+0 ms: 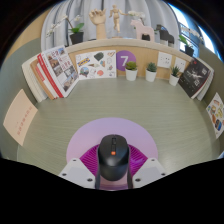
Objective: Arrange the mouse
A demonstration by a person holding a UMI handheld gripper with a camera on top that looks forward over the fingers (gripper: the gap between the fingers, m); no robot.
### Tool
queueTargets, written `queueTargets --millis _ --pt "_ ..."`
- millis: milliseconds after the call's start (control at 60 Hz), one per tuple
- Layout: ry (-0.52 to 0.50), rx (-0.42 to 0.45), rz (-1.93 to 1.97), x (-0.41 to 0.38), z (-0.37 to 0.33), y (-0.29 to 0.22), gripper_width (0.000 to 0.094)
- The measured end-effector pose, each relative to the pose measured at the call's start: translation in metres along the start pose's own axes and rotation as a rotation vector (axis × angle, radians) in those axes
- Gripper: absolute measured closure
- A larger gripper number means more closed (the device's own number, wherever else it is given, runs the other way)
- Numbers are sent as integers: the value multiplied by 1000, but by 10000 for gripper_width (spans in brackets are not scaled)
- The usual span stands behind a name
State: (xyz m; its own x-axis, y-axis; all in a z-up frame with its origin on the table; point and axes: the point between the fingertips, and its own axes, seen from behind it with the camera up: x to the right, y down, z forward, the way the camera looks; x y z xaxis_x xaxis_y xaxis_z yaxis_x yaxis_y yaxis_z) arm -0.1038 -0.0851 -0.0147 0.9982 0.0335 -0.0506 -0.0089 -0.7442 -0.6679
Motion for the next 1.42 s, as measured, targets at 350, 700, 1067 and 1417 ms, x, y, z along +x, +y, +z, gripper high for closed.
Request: queueTargets --millis 350,700,1067,1417 --pt "-11 -9 -34 -12 -1 2 209" --pt "75 67 -10 -21 -122 -41 68" --pt "126 186 -15 -43 -259 -48 71" --pt "111 172 18 -81 -286 -4 70"
